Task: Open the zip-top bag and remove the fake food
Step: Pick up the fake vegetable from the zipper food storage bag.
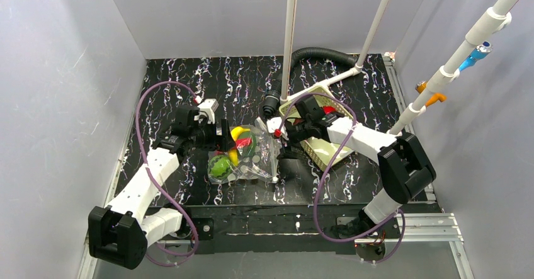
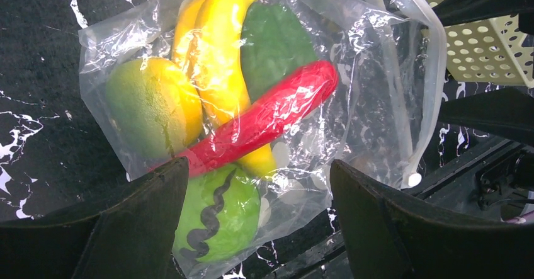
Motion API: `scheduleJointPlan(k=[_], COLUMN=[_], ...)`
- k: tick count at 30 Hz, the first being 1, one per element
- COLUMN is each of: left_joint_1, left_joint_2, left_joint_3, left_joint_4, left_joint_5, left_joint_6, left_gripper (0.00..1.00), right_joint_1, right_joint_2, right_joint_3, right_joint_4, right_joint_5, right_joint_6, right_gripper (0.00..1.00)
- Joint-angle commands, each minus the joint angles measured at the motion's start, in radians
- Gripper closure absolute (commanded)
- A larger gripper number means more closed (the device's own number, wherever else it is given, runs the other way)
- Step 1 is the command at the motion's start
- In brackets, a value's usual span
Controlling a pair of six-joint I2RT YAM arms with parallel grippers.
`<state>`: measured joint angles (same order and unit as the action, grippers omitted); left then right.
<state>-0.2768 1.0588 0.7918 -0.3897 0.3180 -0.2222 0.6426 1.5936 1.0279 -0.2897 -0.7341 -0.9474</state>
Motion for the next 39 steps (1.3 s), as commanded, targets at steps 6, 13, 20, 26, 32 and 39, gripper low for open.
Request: scheduleJointPlan(k=[6,13,20,26,32,39], left_joint_1=[0.005,0.006,0.006,0.006,0.006,0.009], left_joint_2=[-0.002,-0.017,0.007,0.040,0.074,0.204], left_joint_3=[-0.014,-0.024,-0.021,-0.014,-0.005,0.046], left_joint_4=[0.001,0.014,0.012,0.019,0.019,0.010], left_joint_5=[0.006,0.014,0.022,0.047,0.058,0.068], left_joint_6=[0.027,0.032,0.030,0.024,0.020,0.015], left_gripper=[0.19,0.18,0.19,0.20,0.22,0.39], right_joint_1=[0.029,0.034,0.060,0.061,0.063,0.080], right_joint_2=[0.014,0.040,0.065,0.083,0.089,0.121], right_joint_3=[0.029,0.007,0.006,0.014,0.021,0.020], right_joint_4=[0.083,0.177,0.227,0.243,0.239,0.280], right_joint_5=[0.004,0.031,0.041,0.029,0.055,0.052], right_joint_6=[0.053,0.131,0.188,0.233,0.223,0.237], right_gripper=[0.17,0.24,0.28,0.32,0.34,0.34])
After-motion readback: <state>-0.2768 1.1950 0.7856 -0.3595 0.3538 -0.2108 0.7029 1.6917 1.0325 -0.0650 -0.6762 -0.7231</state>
